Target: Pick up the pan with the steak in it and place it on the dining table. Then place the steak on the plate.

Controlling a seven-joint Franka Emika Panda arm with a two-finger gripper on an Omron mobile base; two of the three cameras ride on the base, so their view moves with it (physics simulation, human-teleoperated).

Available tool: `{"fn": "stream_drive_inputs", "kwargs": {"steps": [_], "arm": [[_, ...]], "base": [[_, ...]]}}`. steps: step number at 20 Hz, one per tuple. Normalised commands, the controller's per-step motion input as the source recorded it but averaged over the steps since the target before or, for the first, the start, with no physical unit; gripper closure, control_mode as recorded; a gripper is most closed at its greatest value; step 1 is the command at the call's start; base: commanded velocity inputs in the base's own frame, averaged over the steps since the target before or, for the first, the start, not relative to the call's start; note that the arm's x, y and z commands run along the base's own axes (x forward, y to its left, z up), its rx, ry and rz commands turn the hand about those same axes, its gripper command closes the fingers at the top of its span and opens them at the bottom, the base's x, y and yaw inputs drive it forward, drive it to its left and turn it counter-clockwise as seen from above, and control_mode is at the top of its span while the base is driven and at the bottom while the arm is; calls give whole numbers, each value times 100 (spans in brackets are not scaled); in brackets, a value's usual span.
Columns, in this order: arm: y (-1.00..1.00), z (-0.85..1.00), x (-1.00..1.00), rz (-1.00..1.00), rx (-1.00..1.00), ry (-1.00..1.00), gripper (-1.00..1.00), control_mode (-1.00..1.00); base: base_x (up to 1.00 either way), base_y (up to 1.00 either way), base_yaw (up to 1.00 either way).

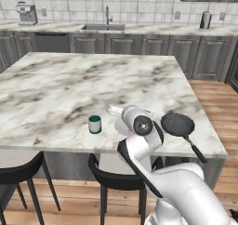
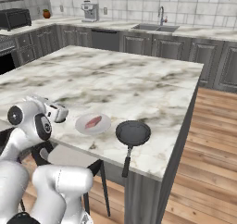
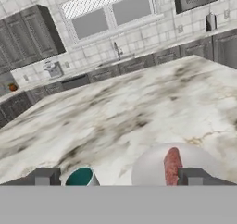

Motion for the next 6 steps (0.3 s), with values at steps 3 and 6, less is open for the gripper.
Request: {"fn": "stream_drive_inputs", "kwargs": {"steps": [3,6], "arm": [[31,64,-43,3,4,13,-100,-100],[5,16,-13,2,9,28,-100,-100]], "base": [[0,0,0],[0,0,0]]}}
